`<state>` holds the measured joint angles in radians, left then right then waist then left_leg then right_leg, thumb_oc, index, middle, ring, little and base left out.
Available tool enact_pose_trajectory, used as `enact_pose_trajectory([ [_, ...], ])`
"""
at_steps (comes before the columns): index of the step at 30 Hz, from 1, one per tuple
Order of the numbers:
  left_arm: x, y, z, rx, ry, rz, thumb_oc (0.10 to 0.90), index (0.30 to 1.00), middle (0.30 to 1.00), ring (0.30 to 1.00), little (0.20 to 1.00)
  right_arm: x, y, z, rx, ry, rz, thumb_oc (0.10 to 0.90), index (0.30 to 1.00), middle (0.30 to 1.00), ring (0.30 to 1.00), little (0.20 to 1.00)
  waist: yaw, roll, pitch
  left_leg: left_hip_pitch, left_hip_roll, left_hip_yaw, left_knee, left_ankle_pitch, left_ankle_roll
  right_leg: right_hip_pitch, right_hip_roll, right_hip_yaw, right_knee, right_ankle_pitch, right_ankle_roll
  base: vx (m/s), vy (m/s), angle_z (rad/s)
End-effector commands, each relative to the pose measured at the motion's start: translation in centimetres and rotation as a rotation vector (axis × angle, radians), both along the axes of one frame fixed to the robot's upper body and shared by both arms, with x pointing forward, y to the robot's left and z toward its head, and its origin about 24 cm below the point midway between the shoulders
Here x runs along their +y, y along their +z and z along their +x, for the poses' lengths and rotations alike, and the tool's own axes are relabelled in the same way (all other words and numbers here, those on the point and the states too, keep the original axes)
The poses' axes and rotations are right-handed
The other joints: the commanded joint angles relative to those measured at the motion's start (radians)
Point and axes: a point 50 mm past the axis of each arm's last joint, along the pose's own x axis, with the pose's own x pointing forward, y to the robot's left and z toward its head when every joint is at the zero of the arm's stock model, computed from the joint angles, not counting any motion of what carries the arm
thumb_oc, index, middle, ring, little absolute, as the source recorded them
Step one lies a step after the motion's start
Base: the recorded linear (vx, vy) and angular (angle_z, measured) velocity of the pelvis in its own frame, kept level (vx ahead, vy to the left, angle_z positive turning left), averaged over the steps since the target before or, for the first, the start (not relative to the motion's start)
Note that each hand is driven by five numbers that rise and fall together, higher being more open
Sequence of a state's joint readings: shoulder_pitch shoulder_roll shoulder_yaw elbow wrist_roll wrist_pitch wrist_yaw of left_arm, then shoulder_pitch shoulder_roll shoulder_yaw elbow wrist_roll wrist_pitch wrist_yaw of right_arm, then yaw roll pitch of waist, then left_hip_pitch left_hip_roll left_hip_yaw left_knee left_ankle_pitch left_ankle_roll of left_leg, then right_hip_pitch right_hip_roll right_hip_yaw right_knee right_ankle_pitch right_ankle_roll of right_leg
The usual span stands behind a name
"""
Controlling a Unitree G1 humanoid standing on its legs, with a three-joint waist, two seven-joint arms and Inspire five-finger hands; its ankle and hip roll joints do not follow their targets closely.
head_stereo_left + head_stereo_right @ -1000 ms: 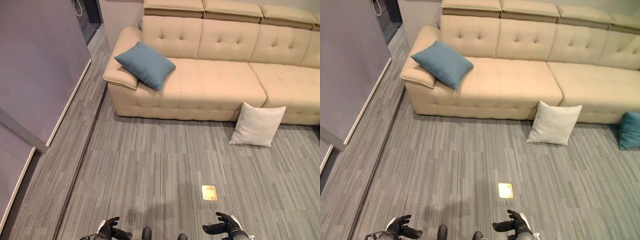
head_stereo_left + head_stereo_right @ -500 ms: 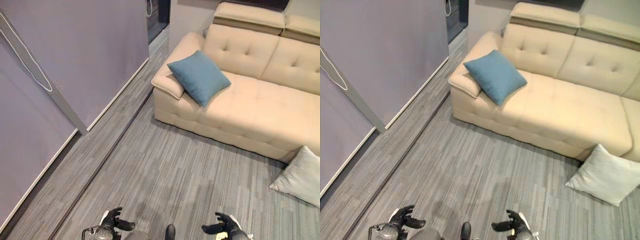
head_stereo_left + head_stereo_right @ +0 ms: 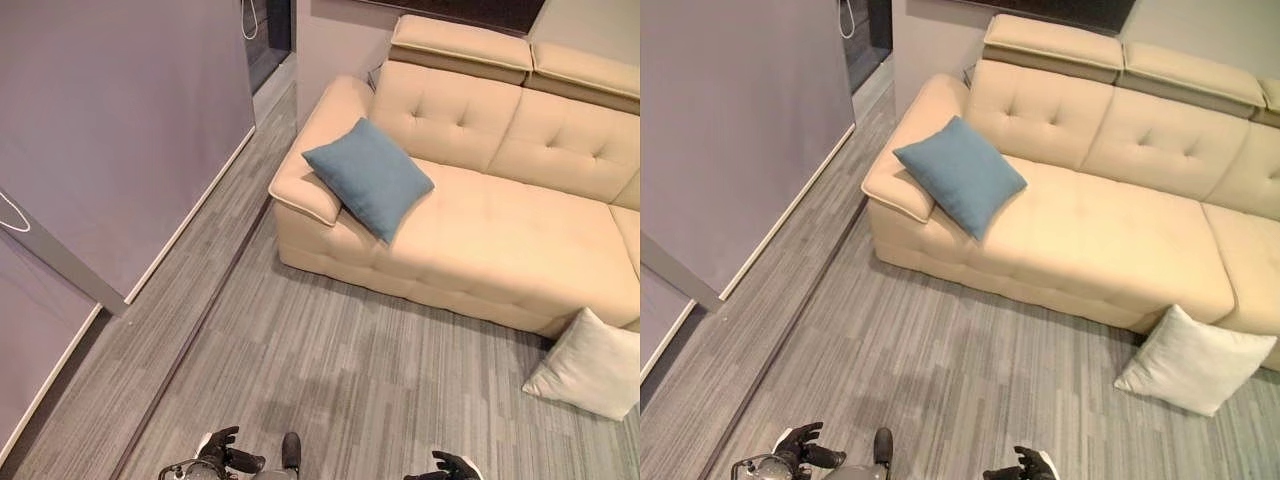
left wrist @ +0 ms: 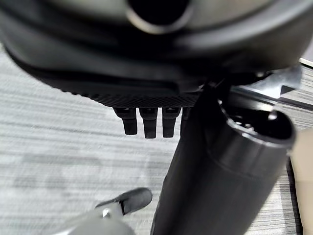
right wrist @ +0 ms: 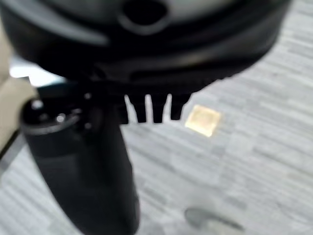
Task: Pick up all the scattered cushions and arrange them neatly on the sofa.
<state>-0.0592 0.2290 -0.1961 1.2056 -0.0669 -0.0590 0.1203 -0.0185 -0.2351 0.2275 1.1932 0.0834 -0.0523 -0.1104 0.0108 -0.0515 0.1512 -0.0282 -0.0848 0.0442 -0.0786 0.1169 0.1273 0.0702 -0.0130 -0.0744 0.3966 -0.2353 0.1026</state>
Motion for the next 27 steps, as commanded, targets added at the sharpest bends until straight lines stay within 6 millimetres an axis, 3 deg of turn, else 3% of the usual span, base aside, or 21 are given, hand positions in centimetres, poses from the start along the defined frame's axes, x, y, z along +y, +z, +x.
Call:
enact_pose_trajectory([
  [1,1.1,0.4,0.1,-0.027,-0.006,0.039,0.800,0.900,0.900,0.900,0.900,-0.6,1.8,4.0,-0.165,0.042,-0.021,0.800,0.900,0.900,0.900,0.900,0.029,0.011,0.011,0.034,0.025,0.001,0.082,-0.135,-0.056,-0.119,-0.059,-0.009,-0.021,0.290,-0.020,0.28,0.117,0.14],
  [5,1.2,0.4,-0.1,-0.021,-0.005,0.043,0.800,0.900,0.900,0.900,0.900,-0.8,2.1,4.4,-0.179,0.057,-0.033,0.800,0.900,0.900,0.900,0.900,0.024,0.018,0.012,0.084,0.027,-0.006,0.063,-0.160,-0.061,-0.152,-0.054,-0.075,-0.130,0.255,-0.037,0.19,-0.011,-0.09],
  [8,1.0,0.2,-0.3,-0.014,-0.002,0.038,0.800,0.900,0.900,0.900,0.900,-1.1,2.4,5.0,-0.192,0.071,-0.048,0.800,0.900,0.900,0.900,0.900,0.008,0.012,0.026,0.143,0.015,-0.025,0.058,-0.190,-0.067,-0.208,-0.040,-0.141,-0.276,0.308,-0.022,0.21,-0.062,-0.03],
  [11,1.0,0.3,-0.1,-0.015,-0.020,0.038,0.800,0.900,0.900,0.900,0.900,-1.3,2.6,5.2,-0.201,0.075,-0.052,0.800,0.900,0.900,0.900,0.900,-0.007,0.009,0.029,0.167,0.008,-0.041,0.061,-0.206,-0.071,-0.204,-0.025,-0.123,-0.308,0.314,-0.021,0.16,-0.093,-0.06],
  [13,0.8,0.2,-0.1,-0.012,-0.043,0.040,0.800,0.900,0.900,0.900,0.900,-1.3,2.4,4.7,-0.189,0.066,-0.048,0.800,0.900,0.900,0.900,0.900,-0.014,-0.002,0.020,0.174,0.003,-0.044,0.087,-0.228,-0.078,-0.178,-0.008,-0.091,-0.325,0.315,-0.038,0.18,-0.126,0.16],
  [15,0.6,0.0,-0.5,0.004,-0.045,0.029,0.800,0.900,0.900,0.900,0.900,-1.6,2.2,4.2,-0.178,0.042,-0.049,0.800,0.900,0.900,0.900,0.900,-0.017,-0.005,0.008,0.180,0.012,-0.031,0.116,-0.241,-0.099,-0.137,-0.005,-0.104,-0.348,0.308,-0.049,0.17,-0.132,0.52],
  [17,0.2,0.1,0.0,-0.008,-0.063,0.019,0.800,0.900,0.900,0.900,0.900,-1.6,2.2,4.1,-0.180,0.025,-0.037,0.800,0.900,0.900,0.900,0.900,-0.022,-0.014,0.009,0.143,0.027,0.000,0.223,-0.223,-0.136,-0.100,-0.006,-0.107,-0.369,0.307,-0.059,0.11,-0.140,0.44],
  [19,-0.2,0.3,0.7,-0.033,-0.064,0.005,0.800,0.900,0.900,0.900,0.900,-1.8,2.2,4.2,-0.179,0.016,-0.041,0.800,0.900,0.900,0.900,0.900,-0.017,-0.030,0.024,0.063,0.046,0.040,0.375,-0.195,-0.151,-0.065,-0.014,-0.105,-0.390,0.298,-0.077,0.08,-0.132,0.20],
  [20,-0.2,0.3,0.8,-0.035,-0.059,0.004,0.800,0.900,0.900,0.900,0.900,-1.8,2.2,4.1,-0.173,0.008,-0.040,0.800,0.900,0.900,0.900,0.900,-0.012,-0.034,0.025,0.042,0.047,0.047,0.391,-0.192,-0.147,-0.054,-0.015,-0.103,-0.397,0.296,-0.081,0.07,-0.087,-0.02],
  [22,-0.3,0.3,0.8,-0.035,-0.054,0.001,0.800,0.900,0.900,0.900,0.900,-1.8,2.1,3.9,-0.167,0.007,-0.040,0.800,0.900,0.900,0.900,0.900,-0.008,-0.036,0.025,0.025,0.047,0.048,0.390,-0.195,-0.142,-0.045,-0.015,-0.097,-0.406,0.293,-0.081,0.09,-0.025,-0.23],
  [24,-0.4,0.3,0.8,-0.035,-0.060,0.001,0.800,0.900,0.900,0.900,0.900,-2.0,2.1,3.8,-0.164,0.006,-0.048,0.800,0.900,0.900,0.900,0.900,0.005,-0.046,0.021,-0.021,0.049,0.061,0.314,-0.206,-0.129,-0.016,-0.020,-0.088,-0.433,0.284,-0.071,0.22,0.000,-0.25],
  [27,-0.6,0.2,0.7,-0.030,-0.073,0.003,0.800,0.900,0.900,0.900,0.900,-2.1,2.0,3.5,-0.151,0.010,-0.057,0.800,0.900,0.900,0.900,0.900,0.027,-0.027,0.027,-0.081,0.070,0.050,0.151,-0.074,-0.145,0.037,0.012,-0.061,-0.453,0.248,-0.070,0.27,0.063,-0.19],
])
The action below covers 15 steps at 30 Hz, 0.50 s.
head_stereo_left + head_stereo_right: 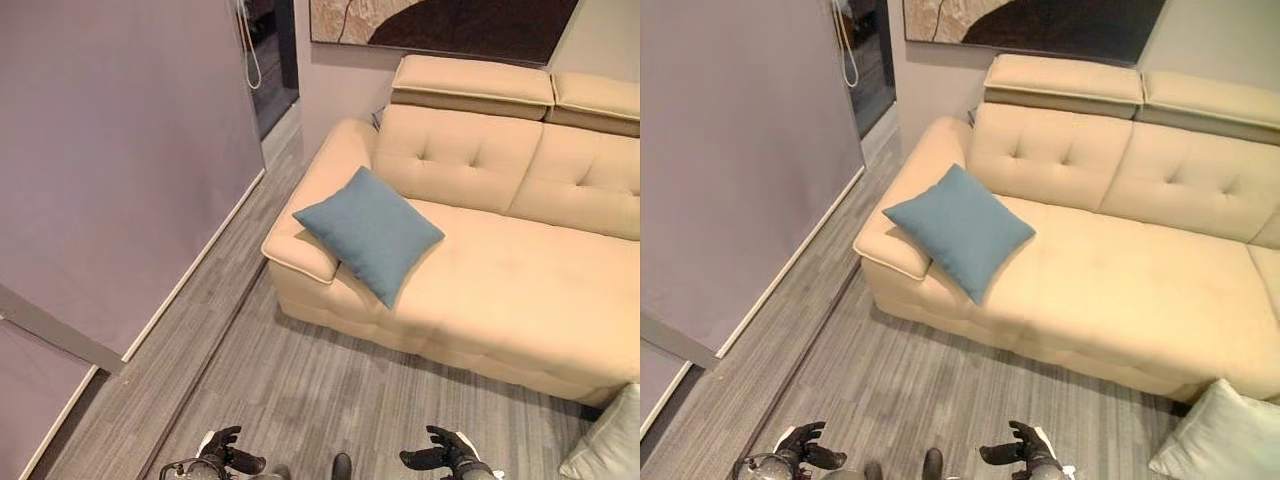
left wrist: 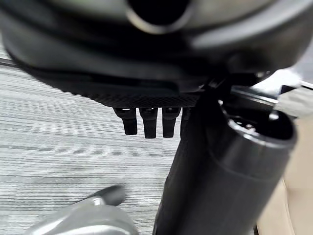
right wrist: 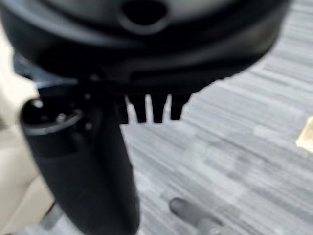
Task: Pick up all the scattered cushions and arrange them neatly on the sofa.
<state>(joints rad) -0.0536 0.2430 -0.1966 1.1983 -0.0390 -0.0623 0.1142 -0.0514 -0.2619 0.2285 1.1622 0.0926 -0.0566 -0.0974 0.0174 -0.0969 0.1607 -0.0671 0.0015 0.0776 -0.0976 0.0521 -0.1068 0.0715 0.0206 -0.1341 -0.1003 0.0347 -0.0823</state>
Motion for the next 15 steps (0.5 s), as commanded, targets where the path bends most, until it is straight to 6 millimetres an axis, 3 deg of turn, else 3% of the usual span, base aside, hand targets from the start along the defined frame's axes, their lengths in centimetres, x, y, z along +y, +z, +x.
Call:
enact_pose_trajectory([
  [1,-0.9,0.0,0.4,-0.020,-0.035,-0.013,0.800,0.900,0.900,0.900,0.900,-1.4,1.0,1.3,-0.080,0.002,-0.055,0.800,0.900,0.900,0.900,0.900,0.035,0.027,0.020,-0.071,-0.019,-0.009,0.139,0.033,0.081,0.064,-0.009,0.023,0.050,-0.047,0.111,0.32,0.118,-0.20],
  [5,-0.7,-0.4,-0.9,0.025,-0.017,-0.014,0.800,0.900,0.900,0.900,0.900,-0.8,0.6,0.7,-0.053,0.014,-0.043,0.800,0.900,0.900,0.900,0.900,0.049,0.025,-0.014,-0.031,-0.044,-0.026,0.150,-0.010,0.110,0.093,-0.033,0.050,0.096,-0.090,0.118,0.34,0.189,-0.59],
  [7,-0.6,-0.4,-0.8,0.022,-0.013,-0.014,0.800,0.900,0.900,0.900,0.900,-0.6,0.6,0.8,-0.056,0.019,-0.034,0.800,0.900,0.900,0.900,0.900,0.058,0.026,-0.023,-0.007,-0.064,-0.023,0.158,-0.046,0.135,0.074,-0.060,0.052,0.178,-0.096,0.142,0.30,0.283,-0.16],
  [8,-0.4,-0.1,-0.2,0.006,-0.013,-0.005,0.800,0.900,0.900,0.900,0.900,-0.4,0.8,1.5,-0.074,0.020,-0.028,0.800,0.900,0.900,0.900,0.900,0.046,0.036,-0.008,0.032,-0.083,-0.031,0.148,-0.064,0.166,-0.019,-0.092,0.058,0.374,0.000,0.175,0.28,0.358,-0.20],
  [10,0.4,0.3,0.4,-0.034,0.040,0.013,0.800,0.900,0.900,0.900,0.900,-0.4,1.1,2.1,-0.104,0.010,-0.031,0.800,0.900,0.900,0.900,0.900,0.034,0.067,0.013,0.081,-0.078,-0.042,0.125,-0.076,0.184,-0.120,-0.116,0.013,0.525,0.035,0.168,0.26,0.254,0.07],
  [13,1.6,0.5,0.2,-0.056,0.131,0.037,0.800,0.900,0.900,0.900,0.900,-0.7,1.2,2.3,-0.111,-0.010,-0.042,0.800,0.900,0.900,0.900,0.900,0.027,0.068,0.009,0.134,-0.076,-0.064,0.088,-0.091,0.179,-0.160,-0.097,-0.058,0.406,-0.020,0.146,0.28,0.008,0.25],
  [15,1.9,0.6,0.0,-0.056,0.161,0.046,0.800,0.900,0.900,0.900,0.900,-0.9,1.2,2.2,-0.110,-0.022,-0.046,0.800,0.900,0.900,0.900,0.900,0.018,0.060,0.014,0.160,-0.084,-0.076,0.076,-0.098,0.176,-0.188,-0.077,-0.073,0.329,-0.003,0.149,0.23,-0.052,0.07],
])
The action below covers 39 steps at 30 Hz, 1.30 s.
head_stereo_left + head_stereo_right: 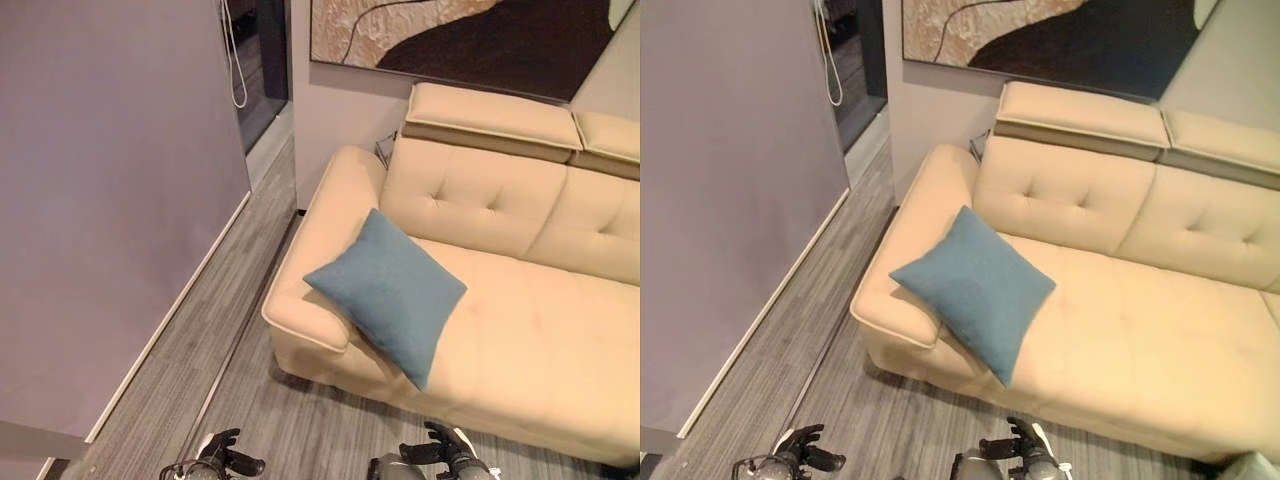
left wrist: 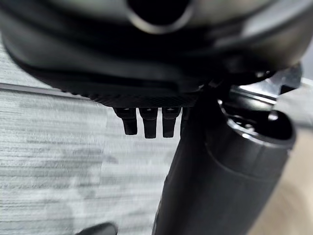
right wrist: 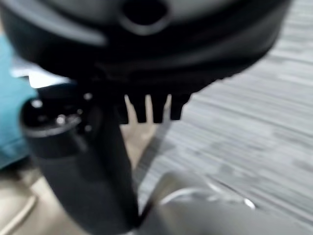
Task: Pick up all the scattered cushions and arrange them neatly on the sofa.
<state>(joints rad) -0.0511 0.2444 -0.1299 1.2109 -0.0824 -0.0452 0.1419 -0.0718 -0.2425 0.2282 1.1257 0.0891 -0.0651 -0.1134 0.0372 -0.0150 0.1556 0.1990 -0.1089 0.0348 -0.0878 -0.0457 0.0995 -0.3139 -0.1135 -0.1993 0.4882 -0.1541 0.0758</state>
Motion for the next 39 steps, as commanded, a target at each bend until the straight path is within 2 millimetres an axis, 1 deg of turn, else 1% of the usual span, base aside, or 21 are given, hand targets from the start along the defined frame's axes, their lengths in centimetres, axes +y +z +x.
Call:
enact_pose_trajectory([
  [1,1.2,0.6,0.5,-0.062,0.042,0.046,0.800,0.900,0.900,0.900,0.900,-2.1,0.8,0.6,-0.046,-0.042,-0.062,0.800,0.900,0.900,0.900,0.900,-0.007,-0.025,0.024,-0.093,0.022,-0.041,0.066,-0.005,-0.033,0.198,0.063,-0.011,-0.297,0.197,-0.005,0.18,-0.053,0.09],
  [3,1.5,0.8,0.6,-0.071,0.041,0.059,0.800,0.900,0.900,0.900,0.900,-2.4,0.8,0.2,-0.042,-0.056,-0.071,0.800,0.900,0.900,0.900,0.900,-0.008,-0.035,0.024,-0.077,0.008,-0.048,0.069,-0.019,-0.041,0.234,0.071,-0.020,-0.370,0.202,-0.005,0.20,-0.099,0.24],
  [4,1.4,0.8,0.7,-0.079,0.044,0.058,0.800,0.900,0.900,0.900,0.900,-2.5,0.7,0.1,-0.041,-0.063,-0.070,0.800,0.900,0.900,0.900,0.900,-0.011,-0.039,0.019,-0.074,0.006,-0.053,0.070,-0.023,-0.045,0.248,0.082,-0.004,-0.387,0.199,-0.011,0.19,-0.116,0.35],
  [6,1.4,0.9,0.8,-0.092,0.055,0.052,0.800,0.900,0.900,0.900,0.900,-2.7,0.7,-0.1,-0.041,-0.077,-0.072,0.800,0.900,0.900,0.900,0.900,-0.009,-0.042,0.014,-0.068,0.007,-0.054,0.074,-0.028,-0.051,0.271,0.089,0.004,-0.408,0.200,-0.015,0.10,-0.065,0.41],
  [9,1.5,1.5,2.0,-0.170,0.086,0.039,0.800,0.900,0.900,0.900,0.900,-3.4,1.1,-0.2,-0.077,-0.134,-0.074,0.800,0.900,0.900,0.900,0.900,-0.014,-0.053,-0.008,-0.068,0.013,-0.039,0.096,-0.047,-0.075,0.324,0.105,0.009,-0.476,0.205,-0.023,0.14,-0.131,0.00],
  [10,1.5,1.5,2.0,-0.170,0.086,0.040,0.800,0.900,0.900,0.900,0.900,-3.4,1.1,-0.2,-0.077,-0.134,-0.074,0.800,0.900,0.900,0.900,0.900,-0.014,-0.053,-0.007,-0.067,0.013,-0.039,0.097,-0.048,-0.075,0.326,0.105,0.009,-0.477,0.206,-0.023,0.07,-0.077,0.03],
  [12,1.6,2.2,3.1,-0.229,0.099,0.039,0.800,0.900,0.900,0.900,0.900,-3.9,1.4,0.0,-0.105,-0.170,-0.077,0.800,0.900,0.900,0.900,0.900,-0.023,-0.060,-0.003,-0.092,0.018,-0.021,0.153,-0.043,-0.100,0.347,0.102,0.015,-0.498,0.207,-0.028,0.03,-0.059,-0.02],
  [13,1.7,2.6,3.9,-0.262,0.099,0.040,0.800,0.900,0.900,0.900,0.900,-4.2,1.6,0.1,-0.119,-0.180,-0.081,0.800,0.900,0.900,0.900,0.900,-0.025,-0.065,0.003,-0.119,0.017,-0.008,0.203,-0.039,-0.112,0.354,0.099,0.016,-0.507,0.210,-0.031,-0.03,-0.066,-0.03],
  [14,1.6,3.3,5.1,-0.315,0.104,0.032,0.800,0.900,0.900,0.900,0.900,-4.5,1.8,0.4,-0.136,-0.185,-0.085,0.800,0.900,0.900,0.900,0.900,-0.027,-0.075,0.014,-0.165,0.016,0.006,0.278,-0.037,-0.121,0.362,0.095,0.022,-0.523,0.215,-0.038,-0.03,-0.053,0.11],
  [16,1.2,3.7,5.9,-0.349,0.106,0.020,0.800,0.900,0.900,0.900,0.900,-4.6,1.8,0.3,-0.131,-0.185,-0.094,0.800,0.900,0.900,0.900,0.900,-0.027,-0.080,0.012,-0.189,0.019,0.004,0.263,-0.055,-0.110,0.373,0.090,0.035,-0.546,0.215,-0.034,0.03,0.006,0.17],
  [17,0.7,3.5,5.8,-0.339,0.088,0.013,0.800,0.900,0.900,0.900,0.900,-4.6,1.7,0.0,-0.115,-0.174,-0.106,0.800,0.900,0.900,0.900,0.900,-0.021,-0.079,0.006,-0.214,0.018,-0.021,0.214,-0.033,-0.100,0.376,0.096,0.053,-0.552,0.212,-0.029,0.07,0.056,-0.16],
  [19,0.3,3.4,5.7,-0.338,0.089,-0.003,0.800,0.900,0.900,0.900,0.900,-4.5,1.5,-0.1,-0.102,-0.174,-0.103,0.800,0.900,0.900,0.900,0.900,-0.018,-0.073,0.003,-0.206,0.017,-0.044,0.176,-0.017,-0.097,0.381,0.104,0.072,-0.557,0.210,-0.030,0.08,0.073,-0.53],
  [20,0.0,3.1,5.3,-0.321,0.080,-0.013,0.800,0.900,0.900,0.900,0.900,-4.3,1.3,-0.4,-0.089,-0.169,-0.103,0.800,0.900,0.900,0.900,0.900,-0.018,-0.065,-0.010,-0.181,0.021,-0.047,0.131,-0.012,-0.092,0.388,0.110,0.084,-0.565,0.209,-0.030,0.10,0.098,-0.55],
  [22,-0.2,3.0,5.0,-0.319,0.077,-0.024,0.800,0.900,0.900,0.900,0.900,-4.3,1.3,-0.6,-0.088,-0.162,-0.106,0.800,0.900,0.900,0.900,0.900,-0.016,-0.059,-0.014,-0.154,0.017,-0.060,0.101,-0.008,-0.085,0.387,0.114,0.098,-0.566,0.216,-0.027,0.06,0.087,-0.55],
  [28,0.0,3.8,5.8,-0.383,0.084,-0.033,0.800,0.900,0.900,0.900,0.900,-4.1,1.4,-0.3,-0.094,-0.156,-0.103,0.800,0.900,0.900,0.900,0.900,-0.013,-0.052,-0.003,-0.140,0.020,-0.045,0.063,0.002,-0.072,0.348,0.111,0.135,-0.550,0.239,-0.004,-0.05,0.093,-0.44],
  [29,0.3,4.4,6.4,-0.417,0.085,-0.027,0.800,0.900,0.900,0.900,0.900,-3.9,1.4,0.0,-0.099,-0.147,-0.097,0.800,0.900,0.900,0.900,0.900,-0.011,-0.052,0.009,-0.148,0.024,-0.028,0.066,0.005,-0.066,0.312,0.110,0.145,-0.514,0.243,0.004,-0.12,0.037,-0.70],
  [32,1.1,5.5,7.3,-0.477,0.087,-0.014,0.800,0.900,0.900,0.900,0.900,-3.7,1.7,0.5,-0.127,-0.143,-0.090,0.800,0.900,0.900,0.900,0.900,-0.010,-0.054,0.022,-0.164,0.035,-0.007,0.061,0.015,-0.059,0.268,0.103,0.155,-0.452,0.236,0.019,-0.12,0.007,-0.62],
  [33,1.4,5.8,7.6,-0.498,0.095,-0.011,0.800,0.900,0.900,0.900,0.900,-3.8,1.9,0.6,-0.141,-0.151,-0.090,0.800,0.900,0.900,0.900,0.900,-0.013,-0.052,0.023,-0.167,0.040,-0.004,0.057,0.018,-0.059,0.259,0.098,0.156,-0.435,0.234,0.023,-0.07,-0.019,-0.28],
  [34,1.7,6.7,8.2,-0.548,0.110,-0.007,0.800,0.900,0.900,0.900,0.900,-4.3,2.4,1.0,-0.180,-0.178,-0.096,0.800,0.900,0.900,0.900,0.900,-0.020,-0.043,0.023,-0.166,0.047,-0.003,0.038,0.028,-0.060,0.249,0.084,0.152,-0.423,0.236,0.029,-0.04,-0.015,-0.05],
  [36,1.8,7.0,8.5,-0.571,0.113,-0.007,0.800,0.900,0.900,0.900,0.900,-4.6,2.7,1.2,-0.198,-0.192,-0.098,0.800,0.900,0.900,0.900,0.900,-0.024,-0.040,0.020,-0.160,0.048,-0.002,0.023,0.032,-0.062,0.247,0.077,0.153,-0.431,0.239,0.030,0.00,0.000,0.00],
  [39,2.3,8.5,9.7,-0.656,0.136,-0.006,0.800,0.900,0.900,0.900,0.900,-6.0,3.8,1.9,-0.271,-0.252,-0.116,0.800,0.900,0.900,0.900,0.900,-0.032,-0.035,0.012,-0.149,0.043,0.010,0.006,0.033,-0.066,0.263,0.050,0.138,-0.495,0.258,0.039,0.03,-0.007,-0.01],
])
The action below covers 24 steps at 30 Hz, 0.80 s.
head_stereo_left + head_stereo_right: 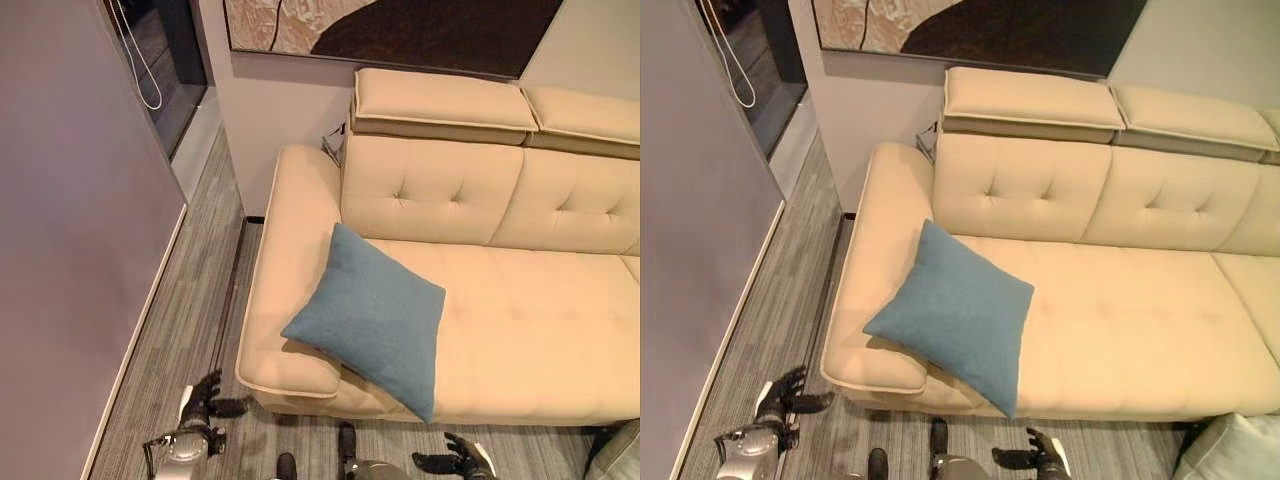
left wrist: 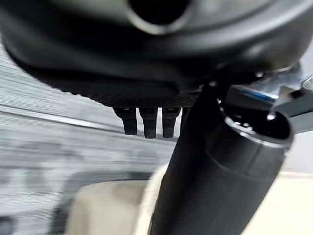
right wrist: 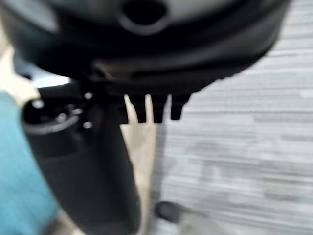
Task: Pick up all the scattered cushions and arrange them neatly on the sofa.
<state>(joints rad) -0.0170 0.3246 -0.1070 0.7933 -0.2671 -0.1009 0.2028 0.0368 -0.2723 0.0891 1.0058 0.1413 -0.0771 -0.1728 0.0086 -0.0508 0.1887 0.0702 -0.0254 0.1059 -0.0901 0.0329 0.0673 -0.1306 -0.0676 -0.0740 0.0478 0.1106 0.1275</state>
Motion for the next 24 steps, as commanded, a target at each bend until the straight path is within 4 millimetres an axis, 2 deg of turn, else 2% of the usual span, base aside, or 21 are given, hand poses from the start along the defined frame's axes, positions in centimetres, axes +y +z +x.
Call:
enact_pose_trajectory([
  [1,1.3,3.5,3.1,-0.224,0.060,0.021,0.800,0.900,0.900,0.900,0.900,-3.5,3.7,4.2,-0.220,-0.055,-0.108,0.800,0.900,0.900,0.900,0.900,-0.004,0.001,-0.027,-0.018,-0.041,-0.054,0.003,-0.048,-0.037,0.086,0.000,0.007,-0.075,-0.001,-0.010,0.03,-0.036,0.07],
  [5,1.5,7.2,5.5,-0.417,0.071,0.008,0.800,0.900,0.900,0.900,0.900,-4.5,7.0,7.0,-0.427,-0.104,-0.103,0.800,0.900,0.900,0.900,0.900,-0.022,0.019,-0.036,-0.022,-0.039,-0.053,0.003,-0.055,-0.042,0.094,0.001,0.008,-0.107,0.007,-0.017,0.06,-0.070,-0.03],
  [10,1.3,8.5,6.7,-0.481,0.066,-0.004,0.800,0.900,0.900,0.900,0.900,-4.4,7.9,8.0,-0.503,-0.149,-0.048,0.800,0.900,0.900,0.900,0.900,-0.030,0.033,-0.041,-0.009,-0.039,-0.060,0.003,-0.065,-0.045,0.113,0.006,0.002,-0.126,0.004,-0.022,0.06,-0.032,0.00],
  [15,-0.2,12.4,9.6,-0.645,-0.002,-0.026,0.800,0.900,0.900,0.900,0.900,-2.2,8.1,10.3,-0.575,-0.192,0.102,0.800,0.900,0.900,0.900,0.900,-0.032,0.060,-0.038,-0.015,-0.034,-0.073,0.003,-0.066,-0.054,0.118,0.011,-0.005,-0.135,-0.011,-0.026,0.02,-0.039,0.02],
  [19,-2.8,15.5,11.8,-0.759,-0.130,-0.033,0.800,0.900,0.900,0.900,0.900,-0.2,7.9,11.7,-0.546,-0.106,0.118,0.800,0.900,0.900,0.900,0.900,-0.032,0.087,-0.023,-0.045,-0.034,-0.083,0.003,-0.059,-0.058,0.093,0.015,-0.007,-0.135,-0.017,-0.031,-0.05,-0.027,0.13],
  [21,-3.2,15.9,12.1,-0.772,-0.152,-0.030,0.800,0.900,0.900,0.900,0.900,0.1,7.8,11.9,-0.539,-0.089,0.119,0.800,0.900,0.900,0.900,0.900,-0.031,0.092,-0.020,-0.054,-0.034,-0.085,0.003,-0.058,-0.058,0.083,0.016,-0.007,-0.135,-0.017,-0.032,-0.04,-0.005,0.19],
  [22,-3.7,16.5,12.5,-0.793,-0.172,-0.031,0.800,0.900,0.900,0.900,0.900,0.4,7.8,12.1,-0.532,-0.075,0.122,0.800,0.900,0.900,0.900,0.900,-0.031,0.097,-0.014,-0.062,-0.034,-0.086,0.003,-0.056,-0.058,0.074,0.017,-0.006,-0.135,-0.016,-0.033,-0.13,-0.014,0.19],
  [23,-5.2,18.0,13.4,-0.847,-0.221,-0.042,0.800,0.900,0.900,0.900,0.900,1.5,8.1,13.1,-0.539,-0.034,0.131,0.800,0.900,0.900,0.900,0.900,-0.030,0.107,0.007,-0.095,-0.033,-0.088,0.003,-0.047,-0.058,0.040,0.019,-0.001,-0.135,-0.010,-0.034,-0.13,-0.014,0.12],
  [24,-5.2,18.0,13.4,-0.848,-0.221,-0.042,0.800,0.900,0.900,0.900,0.900,1.5,8.1,13.1,-0.540,-0.034,0.131,0.800,0.900,0.900,0.900,0.900,-0.030,0.107,0.006,-0.097,-0.033,-0.087,0.003,-0.046,-0.058,0.038,0.019,-0.001,-0.135,-0.009,-0.034,-0.16,-0.018,0.03],
])
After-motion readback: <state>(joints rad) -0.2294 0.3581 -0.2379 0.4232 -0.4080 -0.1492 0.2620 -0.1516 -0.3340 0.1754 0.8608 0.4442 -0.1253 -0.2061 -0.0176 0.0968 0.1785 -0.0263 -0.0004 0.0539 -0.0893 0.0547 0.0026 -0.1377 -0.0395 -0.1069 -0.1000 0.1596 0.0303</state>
